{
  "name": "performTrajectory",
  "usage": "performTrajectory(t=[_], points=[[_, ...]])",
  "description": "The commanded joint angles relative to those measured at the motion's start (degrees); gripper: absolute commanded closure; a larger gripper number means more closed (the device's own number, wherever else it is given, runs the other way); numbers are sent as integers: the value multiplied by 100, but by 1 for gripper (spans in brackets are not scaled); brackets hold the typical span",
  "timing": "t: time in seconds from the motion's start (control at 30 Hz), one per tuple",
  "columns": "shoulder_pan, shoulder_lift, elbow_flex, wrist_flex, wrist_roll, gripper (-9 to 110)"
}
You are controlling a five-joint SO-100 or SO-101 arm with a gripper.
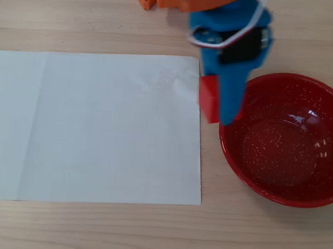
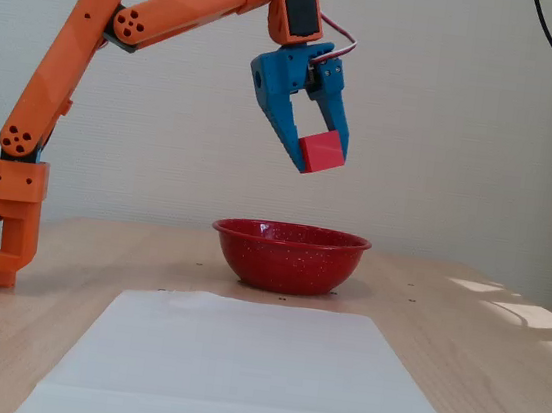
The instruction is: Grasp the red cube and put it in the red bowl
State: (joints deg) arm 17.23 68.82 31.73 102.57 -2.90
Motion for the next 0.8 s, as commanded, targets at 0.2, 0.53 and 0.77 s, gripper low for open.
performTrajectory(t=[0.2,0.53,0.77], points=[[1222,791,-185,-1002,-633,101],[1749,800,1617,-3190,-527,94],[1811,861,2487,-3577,-545,72]])
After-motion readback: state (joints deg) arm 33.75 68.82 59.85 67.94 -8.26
